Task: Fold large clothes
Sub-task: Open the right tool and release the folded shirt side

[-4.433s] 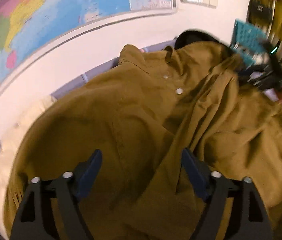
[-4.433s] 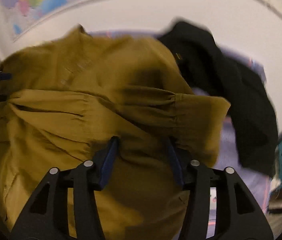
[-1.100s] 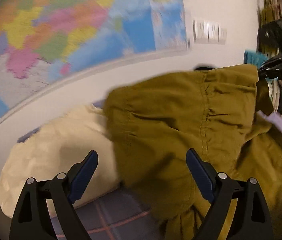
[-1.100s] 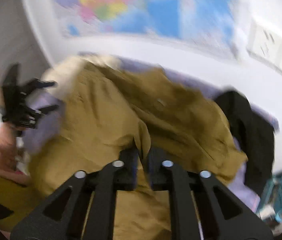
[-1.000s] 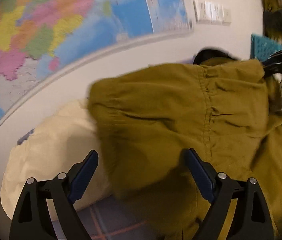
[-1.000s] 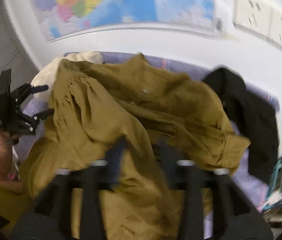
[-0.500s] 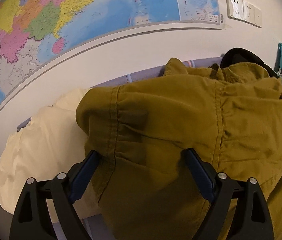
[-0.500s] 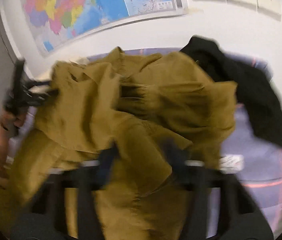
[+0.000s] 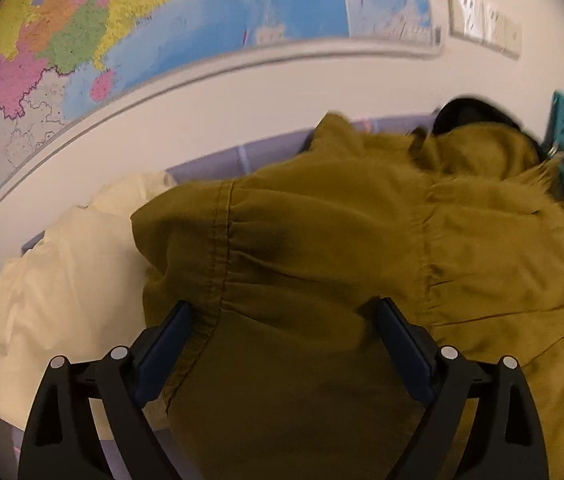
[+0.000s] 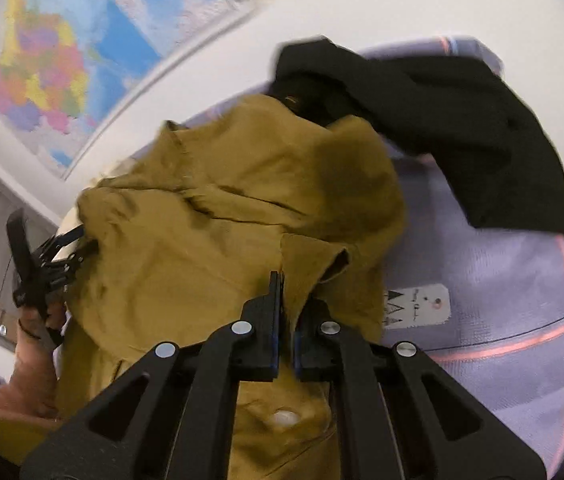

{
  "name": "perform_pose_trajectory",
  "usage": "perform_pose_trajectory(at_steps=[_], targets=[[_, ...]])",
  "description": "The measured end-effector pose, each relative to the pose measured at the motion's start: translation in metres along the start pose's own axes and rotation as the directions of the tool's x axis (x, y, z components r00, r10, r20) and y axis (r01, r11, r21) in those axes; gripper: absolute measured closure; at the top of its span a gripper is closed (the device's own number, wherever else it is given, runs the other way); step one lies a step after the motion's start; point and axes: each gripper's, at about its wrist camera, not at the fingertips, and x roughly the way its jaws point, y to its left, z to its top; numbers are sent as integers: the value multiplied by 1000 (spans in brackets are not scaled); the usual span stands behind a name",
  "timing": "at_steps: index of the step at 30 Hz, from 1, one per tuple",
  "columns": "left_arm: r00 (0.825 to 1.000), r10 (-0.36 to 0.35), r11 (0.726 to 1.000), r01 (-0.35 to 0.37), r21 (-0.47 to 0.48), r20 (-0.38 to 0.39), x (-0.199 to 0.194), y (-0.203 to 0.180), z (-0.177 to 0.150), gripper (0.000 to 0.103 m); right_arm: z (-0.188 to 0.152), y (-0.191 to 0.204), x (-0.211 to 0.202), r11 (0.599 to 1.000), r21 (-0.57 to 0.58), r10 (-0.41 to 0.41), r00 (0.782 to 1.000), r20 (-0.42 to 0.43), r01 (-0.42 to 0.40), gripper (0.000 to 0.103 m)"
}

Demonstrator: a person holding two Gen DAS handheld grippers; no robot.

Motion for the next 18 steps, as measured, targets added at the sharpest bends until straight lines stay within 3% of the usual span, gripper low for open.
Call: perform_pose_trajectory(at_steps=[3, 6, 7, 8, 11, 14, 16, 18], targets=[[998, 54, 998, -53, 34, -14, 6, -4, -3, 14, -4, -7, 0, 999, 31, 15, 1000, 12, -15, 96], [999, 50, 999, -50, 20, -7, -1, -2, 0, 14, -5, 6, -23, 999, -10, -51, 995, 87, 52, 74], [999, 32, 999, -32, 1, 9, -7, 1, 1, 14, -6, 12, -32, 997, -26, -64, 989, 132, 68, 60], [999, 16, 1000, -16, -15, 28, -14, 2, 1, 14, -8, 20, -43, 995, -53, -74, 980, 183, 85, 58], [993, -68, 998, 68, -3, 96, -38, -1, 1, 15, -13, 48, -51, 983, -159, -55, 972, 230, 93, 57], [981, -161, 985, 154, 78, 104, -45, -18, -2, 17, -15, 69, -33, 966, -251, -14, 985, 174, 58, 58], [985, -154, 984, 145, 106, 79, -34, -27, -2, 18, -13, 77, -13, 958, -281, -25, 989, 143, 65, 59], [990, -139, 987, 138, 83, 8, -9, -29, -2, 20, -8, 73, 3, 957, -273, -67, 990, 126, 100, 60]])
